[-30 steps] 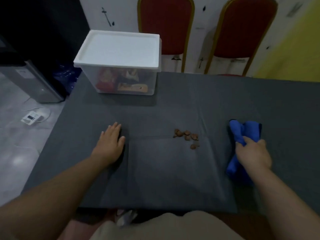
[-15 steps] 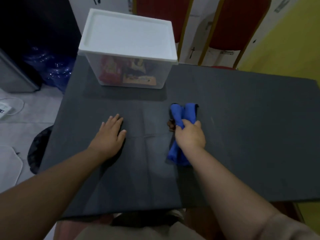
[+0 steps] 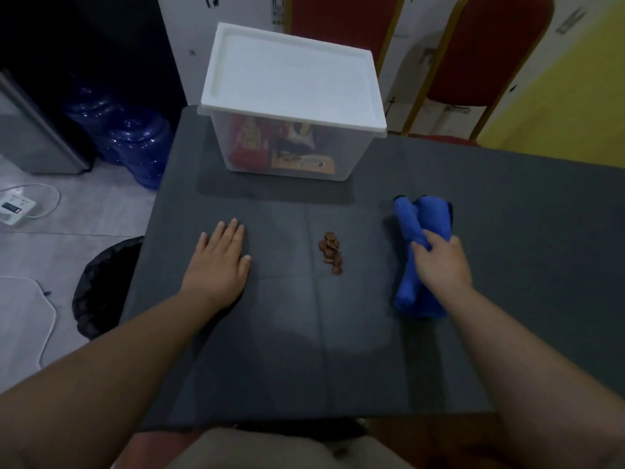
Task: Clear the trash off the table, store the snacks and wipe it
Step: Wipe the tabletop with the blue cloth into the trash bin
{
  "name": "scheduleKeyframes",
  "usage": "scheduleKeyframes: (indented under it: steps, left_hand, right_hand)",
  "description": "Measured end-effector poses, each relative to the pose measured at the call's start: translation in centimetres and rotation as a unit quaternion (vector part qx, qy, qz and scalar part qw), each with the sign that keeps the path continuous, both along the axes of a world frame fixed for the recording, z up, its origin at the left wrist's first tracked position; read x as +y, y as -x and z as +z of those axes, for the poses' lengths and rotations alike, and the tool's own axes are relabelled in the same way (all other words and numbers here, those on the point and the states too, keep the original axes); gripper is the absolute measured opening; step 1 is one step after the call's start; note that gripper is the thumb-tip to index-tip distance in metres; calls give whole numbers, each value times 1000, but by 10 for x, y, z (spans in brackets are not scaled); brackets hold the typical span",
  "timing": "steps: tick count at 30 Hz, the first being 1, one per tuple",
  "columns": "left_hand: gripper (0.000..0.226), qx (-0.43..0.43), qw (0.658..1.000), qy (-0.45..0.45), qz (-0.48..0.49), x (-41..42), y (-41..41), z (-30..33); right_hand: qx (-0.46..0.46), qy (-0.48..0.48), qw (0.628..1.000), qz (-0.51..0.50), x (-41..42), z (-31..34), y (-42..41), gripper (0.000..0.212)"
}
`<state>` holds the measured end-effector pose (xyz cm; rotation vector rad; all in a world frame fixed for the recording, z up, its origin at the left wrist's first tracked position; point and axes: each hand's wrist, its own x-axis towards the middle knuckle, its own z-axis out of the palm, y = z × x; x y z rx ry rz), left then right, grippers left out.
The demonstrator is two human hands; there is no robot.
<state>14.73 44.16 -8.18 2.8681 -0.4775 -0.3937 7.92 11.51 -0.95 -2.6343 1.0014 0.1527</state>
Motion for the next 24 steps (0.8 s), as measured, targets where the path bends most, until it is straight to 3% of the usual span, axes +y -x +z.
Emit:
scheduleKeyframes:
  steps: [3,8,18,24]
  left_hand:
    - [61,-5,1000,-28,-7,0,1,-2]
    - [61,1,999,-43,-13,1,4,-2]
    - [61,26,997,-58,44,-11,35,1]
    - [60,30,994,-59,82,-18,53,3]
  right_hand:
    - [46,57,997,4,-7,-5,-12,33]
    - [31,130,985,112,31,-17,-42,30]
    - [5,77,923,377,72,-18,-42,31]
    - [-11,-1,920,391,59,-12,-28,35]
